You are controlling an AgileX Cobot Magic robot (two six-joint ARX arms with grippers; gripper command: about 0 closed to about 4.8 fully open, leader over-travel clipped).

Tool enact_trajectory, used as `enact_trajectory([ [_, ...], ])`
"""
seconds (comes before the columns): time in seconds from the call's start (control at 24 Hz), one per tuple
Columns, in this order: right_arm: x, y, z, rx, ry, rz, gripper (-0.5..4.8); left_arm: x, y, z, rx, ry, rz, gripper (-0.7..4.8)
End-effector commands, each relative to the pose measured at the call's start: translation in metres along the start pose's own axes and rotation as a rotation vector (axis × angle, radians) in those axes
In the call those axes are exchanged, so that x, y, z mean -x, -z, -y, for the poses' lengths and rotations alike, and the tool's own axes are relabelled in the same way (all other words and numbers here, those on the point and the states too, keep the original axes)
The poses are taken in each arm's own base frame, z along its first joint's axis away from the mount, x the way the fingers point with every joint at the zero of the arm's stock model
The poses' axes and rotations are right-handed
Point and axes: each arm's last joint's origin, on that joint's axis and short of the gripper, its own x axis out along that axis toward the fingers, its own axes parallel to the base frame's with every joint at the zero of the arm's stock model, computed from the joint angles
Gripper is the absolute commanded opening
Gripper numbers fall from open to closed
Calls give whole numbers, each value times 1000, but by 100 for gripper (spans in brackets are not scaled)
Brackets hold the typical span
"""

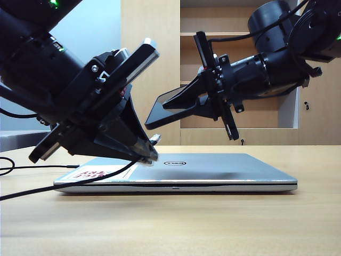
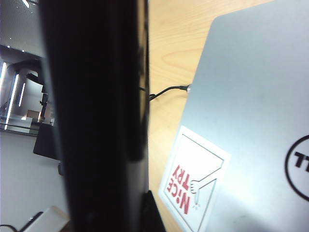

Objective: Pick up the charging cable and the phone, plug the charging cable into the charging port on the phone, and finally place them back on the table.

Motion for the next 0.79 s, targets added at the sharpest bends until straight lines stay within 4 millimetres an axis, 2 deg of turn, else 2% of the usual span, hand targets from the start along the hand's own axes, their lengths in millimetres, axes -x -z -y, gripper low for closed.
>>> enact_trajectory([
  [0.04,-1,-4,-4,39,-40,16,-5,1,-4,4,28,31,37,-6],
  [0.79,-3,-3,-1,-41,-32,16,-5,1,-7,6,24,54,66,-6],
])
